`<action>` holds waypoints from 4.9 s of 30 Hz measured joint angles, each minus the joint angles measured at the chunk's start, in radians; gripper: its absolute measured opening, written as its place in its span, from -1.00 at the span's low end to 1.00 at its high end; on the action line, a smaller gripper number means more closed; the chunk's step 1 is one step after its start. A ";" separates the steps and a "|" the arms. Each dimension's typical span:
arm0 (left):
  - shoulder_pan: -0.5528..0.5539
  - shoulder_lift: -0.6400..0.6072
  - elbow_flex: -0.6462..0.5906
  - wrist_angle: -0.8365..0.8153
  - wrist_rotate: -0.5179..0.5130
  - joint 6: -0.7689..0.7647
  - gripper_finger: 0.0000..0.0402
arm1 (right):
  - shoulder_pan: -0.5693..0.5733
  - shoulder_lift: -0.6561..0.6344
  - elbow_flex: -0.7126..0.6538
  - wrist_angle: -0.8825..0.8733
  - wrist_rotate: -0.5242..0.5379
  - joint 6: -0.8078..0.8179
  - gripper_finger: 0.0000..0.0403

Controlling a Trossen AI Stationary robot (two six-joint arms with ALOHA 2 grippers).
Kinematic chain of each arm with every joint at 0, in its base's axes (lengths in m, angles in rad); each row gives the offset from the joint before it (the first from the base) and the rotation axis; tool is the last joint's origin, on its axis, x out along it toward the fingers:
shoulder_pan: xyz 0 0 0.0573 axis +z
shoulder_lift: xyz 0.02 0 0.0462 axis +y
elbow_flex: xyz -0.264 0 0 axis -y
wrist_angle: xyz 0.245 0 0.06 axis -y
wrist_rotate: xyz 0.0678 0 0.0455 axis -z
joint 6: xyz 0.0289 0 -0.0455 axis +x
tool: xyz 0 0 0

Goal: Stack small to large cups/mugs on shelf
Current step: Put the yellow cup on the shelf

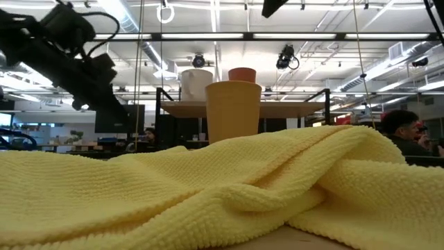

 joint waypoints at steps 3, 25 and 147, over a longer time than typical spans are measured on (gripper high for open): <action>-0.033 -0.051 -0.044 0.089 0.034 0.062 -0.94 | 0.038 -0.015 0.001 0.003 0.024 0.006 -0.65; 0.052 -0.054 -0.189 0.460 0.274 0.079 -0.92 | 0.387 -0.439 -0.795 0.394 0.289 0.241 -0.65; 0.056 0.458 -0.186 0.871 0.211 0.009 -0.89 | 0.261 -0.029 -0.985 0.865 -0.271 0.215 -0.62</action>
